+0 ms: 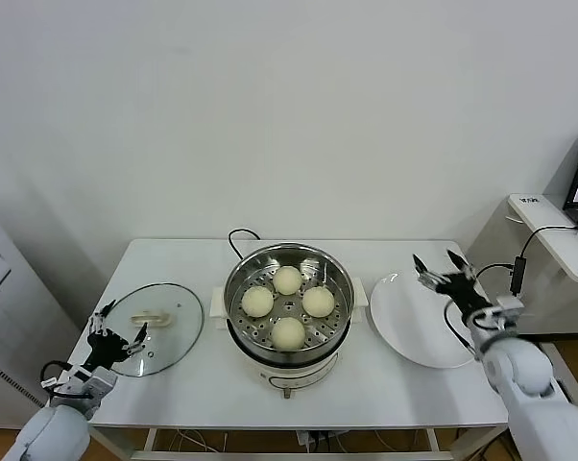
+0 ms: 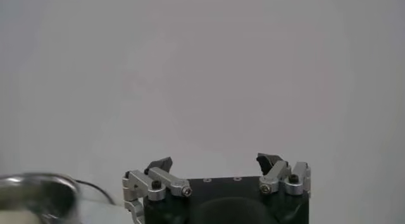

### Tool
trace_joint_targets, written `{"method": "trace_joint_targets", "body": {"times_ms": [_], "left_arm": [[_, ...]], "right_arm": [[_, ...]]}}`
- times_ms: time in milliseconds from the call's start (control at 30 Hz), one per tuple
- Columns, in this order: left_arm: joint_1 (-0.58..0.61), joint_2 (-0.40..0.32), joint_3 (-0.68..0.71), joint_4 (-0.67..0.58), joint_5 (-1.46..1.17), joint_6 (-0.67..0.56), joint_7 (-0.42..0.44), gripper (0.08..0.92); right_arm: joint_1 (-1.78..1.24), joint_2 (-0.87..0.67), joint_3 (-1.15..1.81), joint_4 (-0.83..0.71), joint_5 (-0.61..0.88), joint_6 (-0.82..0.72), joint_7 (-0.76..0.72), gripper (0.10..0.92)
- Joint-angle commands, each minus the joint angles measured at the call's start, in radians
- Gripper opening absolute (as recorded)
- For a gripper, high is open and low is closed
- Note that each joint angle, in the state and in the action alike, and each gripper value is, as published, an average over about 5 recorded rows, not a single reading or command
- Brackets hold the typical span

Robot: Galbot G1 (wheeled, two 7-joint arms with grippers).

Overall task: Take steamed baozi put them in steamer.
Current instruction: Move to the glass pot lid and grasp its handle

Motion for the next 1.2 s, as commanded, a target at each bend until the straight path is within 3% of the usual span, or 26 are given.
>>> {"method": "trace_joint_targets", "body": {"times_ms": [33, 400, 767, 1200], "left_arm": [[-0.088, -0.082, 0.003, 0.210, 0.731, -0.279, -0.009, 0.823], [-0.197, -0.177, -0.022, 0.403, 1.034, -0.324, -0.059, 0.823], [-0.263, -0.230, -0.047, 0.462, 1.124, -0.302, -0.135, 0.823], [-0.324, -0.263, -0.041, 0.477, 1.116, -0.283, -0.138, 0.789]], "right_arm": [[-0.171, 0.190, 0.197, 0.011, -0.111, 0.044, -0.009, 0.823], [-0.174, 0.229, 0.234, 0.004, -0.143, 0.068, -0.037, 0.823], [-0.181, 0.254, 0.234, -0.008, -0.177, 0.074, -0.059, 0.823], [-0.190, 0.256, 0.250, -0.022, -0.189, 0.076, -0.082, 0.823]]}}
